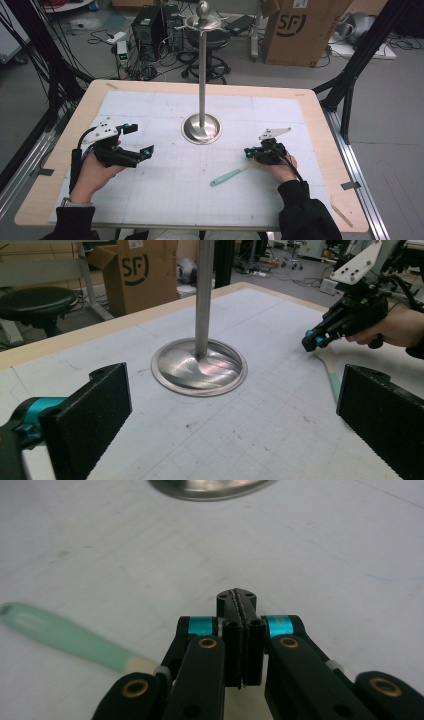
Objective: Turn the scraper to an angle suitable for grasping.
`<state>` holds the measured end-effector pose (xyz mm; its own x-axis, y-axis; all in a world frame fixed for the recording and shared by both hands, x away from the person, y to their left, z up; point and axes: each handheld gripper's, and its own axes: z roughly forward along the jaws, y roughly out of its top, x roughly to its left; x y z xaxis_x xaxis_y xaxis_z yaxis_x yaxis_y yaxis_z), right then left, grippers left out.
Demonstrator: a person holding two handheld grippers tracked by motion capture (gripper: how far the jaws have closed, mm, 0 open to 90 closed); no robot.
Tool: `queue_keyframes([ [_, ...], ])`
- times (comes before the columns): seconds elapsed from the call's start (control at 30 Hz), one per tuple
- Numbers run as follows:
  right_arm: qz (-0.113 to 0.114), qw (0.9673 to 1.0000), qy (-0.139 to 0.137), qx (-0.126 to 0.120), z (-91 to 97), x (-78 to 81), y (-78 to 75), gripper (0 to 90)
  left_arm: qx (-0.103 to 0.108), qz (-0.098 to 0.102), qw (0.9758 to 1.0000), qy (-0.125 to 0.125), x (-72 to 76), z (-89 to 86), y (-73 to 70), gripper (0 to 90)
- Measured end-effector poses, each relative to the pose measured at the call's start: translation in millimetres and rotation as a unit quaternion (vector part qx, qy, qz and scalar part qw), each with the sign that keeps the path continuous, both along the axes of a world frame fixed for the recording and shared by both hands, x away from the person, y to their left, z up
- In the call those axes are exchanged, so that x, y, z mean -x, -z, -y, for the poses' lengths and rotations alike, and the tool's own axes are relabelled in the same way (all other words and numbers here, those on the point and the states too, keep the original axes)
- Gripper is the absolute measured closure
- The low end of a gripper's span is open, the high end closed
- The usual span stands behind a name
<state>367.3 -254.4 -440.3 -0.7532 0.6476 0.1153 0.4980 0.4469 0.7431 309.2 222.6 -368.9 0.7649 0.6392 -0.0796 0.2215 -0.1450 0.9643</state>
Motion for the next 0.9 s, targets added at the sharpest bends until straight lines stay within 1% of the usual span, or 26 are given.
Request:
queue_keyframes([
  [0.03,-0.001,1.0,0.008,0.001,2.2,-3.2,1.7,90.0,-0.002,0.001,1.0,0.0,0.6,-0.2,-0.2,1.7],
  [0.07,-0.001,0.9999,0.012,0.007,1.8,-3.8,2.6,90.0,-0.001,0.001,1.0,-0.001,1.4,0.1,-0.2,1.7],
  [0.1,-0.001,0.9999,0.012,0.007,1.8,-3.8,2.6,90.0,-0.001,0.001,1.0,-0.001,1.8,0.0,-0.3,1.7],
  [0.13,0.001,0.9998,0.015,0.016,1.6,-4.8,4.0,90.0,-0.003,0.0,1.0,0.0,2.0,-0.2,-0.4,1.7],
  [0.27,0.01,0.9994,0.013,0.031,-0.7,-3.1,5.0,90.0,-0.003,0.0,1.0,0.0,2.3,-0.1,0.5,1.7],
  [0.33,0.008,0.9994,0.013,0.031,0.0,-2.1,5.2,90.0,-0.004,0.0,1.0,0.0,2.3,-0.2,0.5,1.7],
  [0.4,0.006,0.9994,0.012,0.033,0.5,-1.2,4.9,90.0,0.001,0.002,1.0,0.0,2.7,-1.2,-0.3,1.7],
  [0.53,0.007,0.9989,0.01,0.046,2.2,4.8,3.7,90.0,0.006,0.004,1.0,-0.001,2.3,-2.7,-1.2,1.7],
  [0.63,0.008,0.9988,0.009,0.047,2.9,7.0,3.4,90.0,0.005,0.003,1.0,0.0,2.4,-2.0,-1.0,1.7],
  [0.9,-0.005,0.9988,-0.008,0.048,9.3,18.2,1.6,90.0,0.004,0.002,1.0,0.001,1.8,-0.5,-0.7,1.7],
])
